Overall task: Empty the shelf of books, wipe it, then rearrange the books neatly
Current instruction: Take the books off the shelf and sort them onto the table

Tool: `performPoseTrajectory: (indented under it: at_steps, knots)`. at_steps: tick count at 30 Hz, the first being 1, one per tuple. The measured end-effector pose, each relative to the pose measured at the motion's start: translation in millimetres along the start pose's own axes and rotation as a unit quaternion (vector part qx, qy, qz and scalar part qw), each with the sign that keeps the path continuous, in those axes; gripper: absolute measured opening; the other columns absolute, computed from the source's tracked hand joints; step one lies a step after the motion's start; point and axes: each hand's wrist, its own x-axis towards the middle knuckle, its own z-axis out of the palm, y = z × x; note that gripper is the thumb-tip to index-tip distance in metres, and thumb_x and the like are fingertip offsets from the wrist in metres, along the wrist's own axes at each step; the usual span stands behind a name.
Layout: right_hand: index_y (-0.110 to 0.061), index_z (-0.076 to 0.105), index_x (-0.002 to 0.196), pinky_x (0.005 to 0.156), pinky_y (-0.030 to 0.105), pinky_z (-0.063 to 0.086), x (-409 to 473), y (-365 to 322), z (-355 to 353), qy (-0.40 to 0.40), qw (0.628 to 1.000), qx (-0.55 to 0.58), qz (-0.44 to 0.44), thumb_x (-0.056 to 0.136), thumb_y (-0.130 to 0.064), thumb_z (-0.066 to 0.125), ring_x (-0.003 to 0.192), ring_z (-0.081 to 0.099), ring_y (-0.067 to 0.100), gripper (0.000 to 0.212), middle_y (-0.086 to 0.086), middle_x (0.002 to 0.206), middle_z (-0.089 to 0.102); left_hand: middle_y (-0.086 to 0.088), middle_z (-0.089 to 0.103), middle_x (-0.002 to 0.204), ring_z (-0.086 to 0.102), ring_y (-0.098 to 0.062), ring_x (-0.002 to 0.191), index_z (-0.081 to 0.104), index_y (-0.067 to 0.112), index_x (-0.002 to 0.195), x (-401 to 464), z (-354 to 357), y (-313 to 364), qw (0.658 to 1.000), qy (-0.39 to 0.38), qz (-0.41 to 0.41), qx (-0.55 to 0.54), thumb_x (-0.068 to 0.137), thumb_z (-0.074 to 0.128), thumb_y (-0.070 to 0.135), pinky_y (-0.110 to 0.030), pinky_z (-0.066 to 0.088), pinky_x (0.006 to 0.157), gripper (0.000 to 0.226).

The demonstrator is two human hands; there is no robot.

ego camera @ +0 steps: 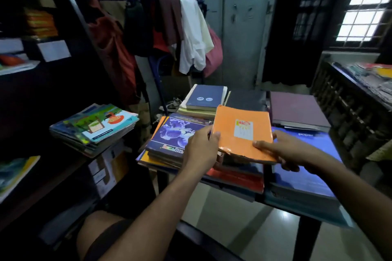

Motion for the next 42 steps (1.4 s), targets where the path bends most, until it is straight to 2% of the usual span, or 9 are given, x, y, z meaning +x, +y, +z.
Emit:
performPoseTrajectory:
  at_steps: [4,7,11,16,21,27,35,37,42]
  knots:
    - [-0.021,0.056,0.101,0.073,0.033,0.052,17,15,18,0.043,0.961,-0.27,0.033,0.072,-0.09,0.051,0.084,0.061,0.023,0.075,0.004,0.103,0.068,-0.011,0.067,0.115,0.062,-0.038,0.109,0.062,0.02,0.112,5,10,-10,0.948,-0.056,0.017,0.314,0.103,0.04,0.056,-0.037,0.047,0.082,0.044]
    - [-0.022,0.05,0.117,0.077,0.037,0.05,18,14,24,0.12,0.933,-0.34,0.024,0.067,-0.095,0.047,0.101,0.061,0.027,0.089,0.005,0.114,0.066,-0.01,0.066,0.118,0.062,-0.036,0.111,0.06,0.019,0.116,3,9,-8,0.912,-0.056,0.031,0.405,0.101,0.037,0.064,-0.037,0.038,0.075,0.052]
    - [-0.026,0.032,0.138,0.077,0.039,0.054,6,-12,28,0.177,0.91,-0.37,-0.057,0.071,-0.093,0.041,0.1,0.064,0.029,0.095,0.006,0.111,0.067,-0.004,0.072,0.106,0.066,-0.036,0.103,0.062,0.026,0.108,-5,-28,-11,0.934,0.042,0.075,0.346,0.099,0.041,0.065,-0.038,0.051,0.078,0.045]
    - [-0.034,0.051,0.121,0.08,0.036,0.051,15,-104,86,0.053,0.915,-0.287,-0.277,0.08,-0.078,0.05,0.095,0.06,0.021,0.06,-0.009,0.093,0.061,-0.001,0.074,0.099,0.068,-0.032,0.096,0.07,0.031,0.106,-4,-122,-62,0.942,0.229,0.01,0.244,0.097,0.052,0.057,-0.036,0.049,0.071,0.033]
    - [-0.024,0.057,0.117,0.082,0.034,0.045,68,-197,187,-0.011,0.898,-0.207,-0.387,0.087,-0.057,0.065,0.102,0.058,0.021,0.045,0.002,0.108,0.063,0.002,0.067,0.117,0.064,-0.026,0.106,0.069,0.028,0.111,-11,-190,-148,0.921,0.337,-0.051,0.191,0.094,0.063,0.04,-0.035,0.049,0.08,0.022]
    - [-0.016,0.048,0.134,0.103,0.042,0.041,156,-273,262,0.009,0.913,-0.176,-0.369,0.083,-0.063,0.067,0.122,0.049,0.034,0.072,0.012,0.127,0.049,-0.004,0.018,0.167,0.023,-0.027,0.15,0.018,0.029,0.161,-5,-230,-232,0.952,0.211,-0.12,0.188,0.085,0.059,0.068,-0.044,0.032,0.117,0.094]
    - [-0.019,0.06,0.124,0.077,0.035,0.053,216,-284,298,0.0,0.943,-0.1,-0.317,0.076,-0.068,0.072,0.094,0.061,0.017,0.07,0.002,0.111,0.064,0.022,-0.016,0.165,0.003,-0.003,0.149,-0.014,0.043,0.158,9,-252,-283,0.968,0.091,-0.068,0.223,0.084,0.052,0.079,-0.04,0.014,0.121,0.105]
    - [-0.023,0.061,0.123,0.079,0.039,0.053,213,-284,299,0.026,0.936,-0.145,-0.321,0.072,-0.078,0.066,0.096,0.059,0.018,0.075,0.0,0.11,0.066,0.024,-0.01,0.166,0.006,0.001,0.146,-0.01,0.044,0.158,7,-252,-284,0.975,0.094,-0.067,0.19,0.084,0.054,0.077,-0.036,0.014,0.118,0.104]
    - [-0.013,0.054,0.133,0.084,0.037,0.046,188,-302,311,0.026,0.92,-0.208,-0.332,0.08,-0.068,0.068,0.112,0.052,0.027,0.078,0.01,0.127,0.059,0.014,0.047,0.151,0.044,0.002,0.135,0.043,0.036,0.152,-3,-270,-284,0.983,0.142,-0.074,-0.085,0.081,0.072,0.062,-0.026,0.04,0.109,0.081]
